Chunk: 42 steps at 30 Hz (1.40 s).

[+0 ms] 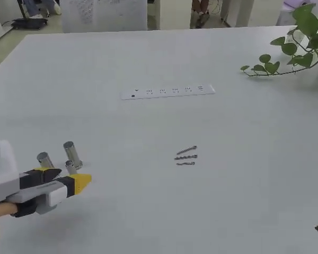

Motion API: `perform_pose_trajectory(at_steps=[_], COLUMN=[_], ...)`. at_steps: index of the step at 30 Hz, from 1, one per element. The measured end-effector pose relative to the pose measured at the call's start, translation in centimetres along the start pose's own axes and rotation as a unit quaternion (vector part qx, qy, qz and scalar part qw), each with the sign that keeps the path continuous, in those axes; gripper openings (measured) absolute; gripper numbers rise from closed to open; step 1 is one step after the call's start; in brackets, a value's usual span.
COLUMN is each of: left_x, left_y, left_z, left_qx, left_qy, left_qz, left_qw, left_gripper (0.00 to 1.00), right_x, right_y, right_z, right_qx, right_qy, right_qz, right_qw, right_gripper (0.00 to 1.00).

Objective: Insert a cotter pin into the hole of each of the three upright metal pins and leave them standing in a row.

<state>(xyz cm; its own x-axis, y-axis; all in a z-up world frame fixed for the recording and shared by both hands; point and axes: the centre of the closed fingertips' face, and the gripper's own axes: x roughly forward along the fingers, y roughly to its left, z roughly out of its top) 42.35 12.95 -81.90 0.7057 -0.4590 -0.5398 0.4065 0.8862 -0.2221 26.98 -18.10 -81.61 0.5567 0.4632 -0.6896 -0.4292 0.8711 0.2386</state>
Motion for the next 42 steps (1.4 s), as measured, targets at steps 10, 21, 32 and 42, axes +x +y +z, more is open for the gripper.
perform_pose_trajectory(at_steps=[10, 21, 32, 42], left_x=[0.5, 1.2, 1.5, 1.4], left_y=[0.7, 1.0, 1.3, 1.6], left_z=[-0.1, -0.1, 0.1, 0.0], left_qx=[0.02, 0.049, 0.062, 0.078], left_qy=[0.011, 0.02, 0.026, 0.032], left_qz=[0.018, 0.025, 0.031, 0.042], left_qw=[0.9996, 0.9983, 0.9972, 0.9956], left_gripper=[0.32, 0.21, 0.13, 0.08], right_x=[-0.1, -0.3, -0.3, -0.4], right_y=[-0.1, -0.2, -0.1, -0.1], right_z=[-0.2, -0.2, -0.3, -0.5], right_qx=[0.0, 0.004, 0.003, 0.007], right_qy=[0.005, 0.005, 0.007, 0.009], right_qz=[-0.001, -0.003, 0.001, 0.002], right_qw=[1.0, 1.0, 1.0, 0.9999], right_gripper=[0.97, 0.97, 0.97, 0.97])
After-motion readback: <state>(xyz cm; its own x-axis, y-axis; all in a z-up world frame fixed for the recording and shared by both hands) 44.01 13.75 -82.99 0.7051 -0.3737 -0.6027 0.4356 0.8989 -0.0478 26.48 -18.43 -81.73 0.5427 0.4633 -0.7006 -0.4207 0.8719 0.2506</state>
